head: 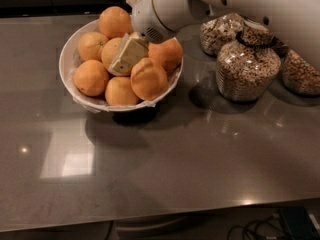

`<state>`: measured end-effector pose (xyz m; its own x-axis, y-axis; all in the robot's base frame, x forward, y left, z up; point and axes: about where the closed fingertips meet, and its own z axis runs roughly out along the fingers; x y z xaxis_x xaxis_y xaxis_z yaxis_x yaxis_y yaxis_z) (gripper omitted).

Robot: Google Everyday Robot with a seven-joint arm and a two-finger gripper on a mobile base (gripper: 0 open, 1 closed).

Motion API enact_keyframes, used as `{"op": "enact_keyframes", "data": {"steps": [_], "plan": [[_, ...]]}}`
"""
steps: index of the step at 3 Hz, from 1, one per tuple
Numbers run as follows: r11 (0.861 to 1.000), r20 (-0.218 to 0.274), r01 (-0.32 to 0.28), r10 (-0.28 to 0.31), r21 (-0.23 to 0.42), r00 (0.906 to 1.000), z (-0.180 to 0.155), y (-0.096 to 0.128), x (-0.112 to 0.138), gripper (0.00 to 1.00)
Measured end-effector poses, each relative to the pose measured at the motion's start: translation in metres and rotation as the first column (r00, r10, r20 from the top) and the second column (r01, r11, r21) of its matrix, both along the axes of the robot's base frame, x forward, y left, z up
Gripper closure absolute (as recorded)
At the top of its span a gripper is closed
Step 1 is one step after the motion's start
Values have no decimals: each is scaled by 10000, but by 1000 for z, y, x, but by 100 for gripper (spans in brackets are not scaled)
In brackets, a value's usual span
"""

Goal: Pick orange from white bowl

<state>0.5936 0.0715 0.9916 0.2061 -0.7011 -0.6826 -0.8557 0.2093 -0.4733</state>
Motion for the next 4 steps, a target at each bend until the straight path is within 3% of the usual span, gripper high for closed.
{"op": "enact_keyframes", "data": {"steps": [1,2,4], "plan": [[9978,-141,-624,628,238,9979,6,10,-9,9],[9943,-575,-922,953,542,9938,-1,16,-12,26],[9942,-607,-931,963,546,9935,-2,17,-13,0]]}}
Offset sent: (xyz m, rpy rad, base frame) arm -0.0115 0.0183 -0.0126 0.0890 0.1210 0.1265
